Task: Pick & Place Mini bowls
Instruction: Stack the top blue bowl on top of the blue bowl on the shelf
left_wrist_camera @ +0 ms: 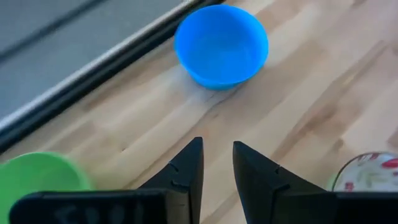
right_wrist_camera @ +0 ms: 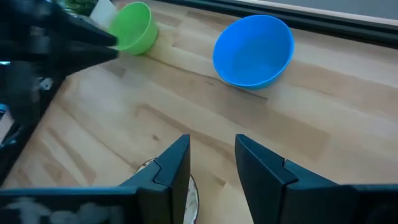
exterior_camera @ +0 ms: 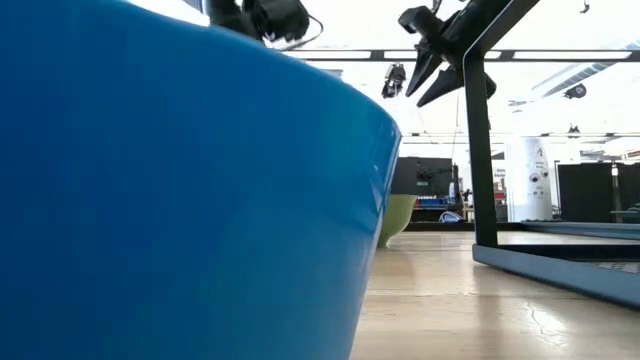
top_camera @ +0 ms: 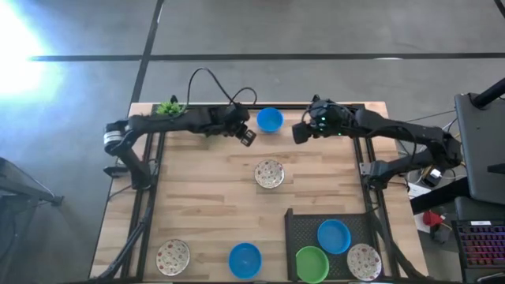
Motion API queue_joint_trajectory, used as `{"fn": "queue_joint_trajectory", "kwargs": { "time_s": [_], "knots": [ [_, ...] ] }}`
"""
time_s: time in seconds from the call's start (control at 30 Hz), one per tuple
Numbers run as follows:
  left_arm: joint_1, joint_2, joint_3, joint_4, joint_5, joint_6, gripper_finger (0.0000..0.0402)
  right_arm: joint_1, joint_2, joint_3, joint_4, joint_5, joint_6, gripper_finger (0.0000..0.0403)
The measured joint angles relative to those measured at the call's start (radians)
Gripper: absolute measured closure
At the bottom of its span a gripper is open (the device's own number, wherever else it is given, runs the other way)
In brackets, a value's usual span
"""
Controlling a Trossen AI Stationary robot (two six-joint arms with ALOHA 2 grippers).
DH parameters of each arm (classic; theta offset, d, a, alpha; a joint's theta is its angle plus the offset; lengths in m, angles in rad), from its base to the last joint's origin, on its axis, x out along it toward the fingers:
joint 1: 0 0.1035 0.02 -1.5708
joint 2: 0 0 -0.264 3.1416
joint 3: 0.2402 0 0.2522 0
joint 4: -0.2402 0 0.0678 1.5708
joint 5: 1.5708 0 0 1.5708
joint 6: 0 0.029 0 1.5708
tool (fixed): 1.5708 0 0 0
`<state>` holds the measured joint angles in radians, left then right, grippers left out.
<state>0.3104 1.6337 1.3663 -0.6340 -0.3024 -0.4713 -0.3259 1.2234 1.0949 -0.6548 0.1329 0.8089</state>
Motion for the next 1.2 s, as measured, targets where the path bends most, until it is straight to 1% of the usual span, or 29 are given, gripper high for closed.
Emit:
{"fn": "queue_joint_trajectory", "kwargs": {
  "time_s": [0.07, 0.13, 0.23, 0.33, 0.53, 0.73, 0.9, 1.03, 1.2],
  "knots": [
    [0.023, 0.028, 0.000, 0.056, 0.055, 0.000, 0.0314, 0.000, -0.028, -0.015, 0.001, 0.001, 0.000, 0.0278],
    [0.045, 0.060, 0.003, 0.093, 0.084, -0.003, 0.0314, -0.001, -0.048, -0.027, 0.000, 0.004, 0.001, 0.0280],
    [0.087, 0.110, 0.020, 0.095, 0.143, -0.029, 0.0314, -0.001, -0.071, -0.038, 0.001, 0.005, 0.003, 0.0282],
    [0.122, 0.166, 0.046, 0.096, 0.202, -0.022, 0.0314, -0.001, -0.082, -0.041, 0.002, 0.008, 0.003, 0.0281],
    [0.167, 0.271, 0.101, 0.094, 0.232, -0.029, 0.0314, -0.001, -0.084, -0.045, 0.003, 0.024, 0.003, 0.0282],
    [0.193, 0.377, 0.191, 0.090, 0.243, -0.032, 0.0314, -0.001, -0.084, -0.045, 0.003, 0.026, 0.003, 0.0284],
    [0.209, 0.452, 0.269, 0.032, 0.258, -0.032, 0.0314, -0.001, -0.083, -0.045, 0.003, 0.026, 0.003, 0.0280],
    [0.209, 0.484, 0.294, 0.034, 0.259, -0.022, 0.0314, -0.001, -0.083, -0.045, 0.003, 0.026, 0.003, 0.0278],
    [0.208, 0.493, 0.303, 0.093, 0.259, 0.045, 0.0314, -0.001, -0.083, -0.045, 0.003, 0.025, 0.003, 0.0282]
  ]
}}
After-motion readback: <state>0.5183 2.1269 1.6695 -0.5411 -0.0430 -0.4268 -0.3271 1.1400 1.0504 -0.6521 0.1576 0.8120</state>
